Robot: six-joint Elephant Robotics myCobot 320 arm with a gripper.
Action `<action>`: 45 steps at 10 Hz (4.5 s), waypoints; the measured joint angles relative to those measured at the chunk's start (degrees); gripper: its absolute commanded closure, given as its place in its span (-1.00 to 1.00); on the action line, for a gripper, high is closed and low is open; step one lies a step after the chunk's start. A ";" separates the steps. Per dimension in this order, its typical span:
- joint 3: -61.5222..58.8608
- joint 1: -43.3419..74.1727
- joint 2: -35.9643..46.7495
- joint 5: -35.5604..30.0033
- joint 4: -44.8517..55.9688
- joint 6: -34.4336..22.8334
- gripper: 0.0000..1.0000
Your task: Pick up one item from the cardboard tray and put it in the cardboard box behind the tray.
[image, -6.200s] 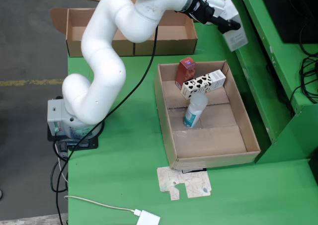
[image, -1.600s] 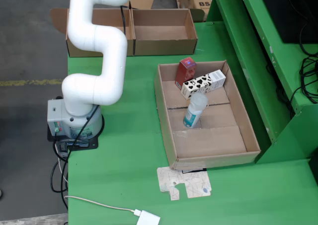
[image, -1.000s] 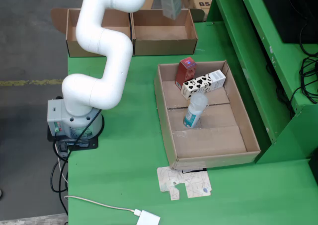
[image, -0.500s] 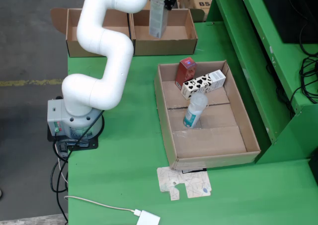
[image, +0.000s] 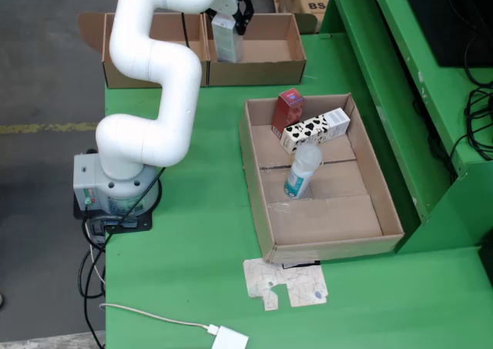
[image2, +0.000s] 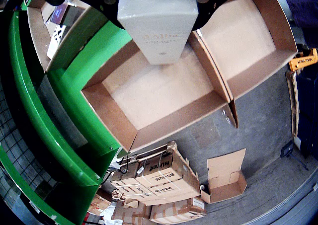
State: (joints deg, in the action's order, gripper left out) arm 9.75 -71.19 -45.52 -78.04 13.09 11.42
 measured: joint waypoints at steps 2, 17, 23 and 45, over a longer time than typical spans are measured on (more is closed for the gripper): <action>4.57 -0.17 1.67 0.00 1.06 0.09 1.00; 13.10 -0.88 1.67 0.00 0.97 0.00 1.00; 13.10 -0.96 1.67 0.09 0.97 0.00 0.20; 13.18 -0.17 1.67 0.00 1.06 0.44 -1.00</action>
State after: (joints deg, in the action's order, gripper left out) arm 22.93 -71.36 -43.85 -78.04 14.15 11.86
